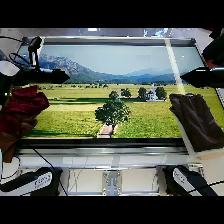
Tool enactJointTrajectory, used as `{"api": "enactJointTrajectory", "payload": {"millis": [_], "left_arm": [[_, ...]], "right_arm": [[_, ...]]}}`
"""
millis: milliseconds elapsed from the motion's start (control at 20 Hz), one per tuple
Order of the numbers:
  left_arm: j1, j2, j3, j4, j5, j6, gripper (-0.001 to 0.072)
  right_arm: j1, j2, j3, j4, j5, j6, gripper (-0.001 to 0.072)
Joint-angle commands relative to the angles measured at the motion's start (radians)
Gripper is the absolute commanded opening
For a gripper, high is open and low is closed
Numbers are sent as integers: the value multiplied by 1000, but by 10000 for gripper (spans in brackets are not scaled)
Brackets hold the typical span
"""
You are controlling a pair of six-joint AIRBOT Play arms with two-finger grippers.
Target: Fold the shirts.
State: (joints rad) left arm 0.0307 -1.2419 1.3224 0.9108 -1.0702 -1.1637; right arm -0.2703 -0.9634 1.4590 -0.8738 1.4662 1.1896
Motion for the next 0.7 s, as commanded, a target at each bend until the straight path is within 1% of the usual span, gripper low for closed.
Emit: {"api": "enactJointTrajectory", "payload": {"millis": [0, 600, 650], "left_arm": [[0, 0, 1, 0, 0, 0, 13], [0, 0, 1, 0, 3, 1, 14], [0, -2, 1, 1, 17, 1, 24]], "right_arm": [[1, -1, 1, 0, 0, 1, 17], [1, -1, 1, 0, 0, 0, 17], [1, -1, 1, 0, 0, 0, 17]]}}
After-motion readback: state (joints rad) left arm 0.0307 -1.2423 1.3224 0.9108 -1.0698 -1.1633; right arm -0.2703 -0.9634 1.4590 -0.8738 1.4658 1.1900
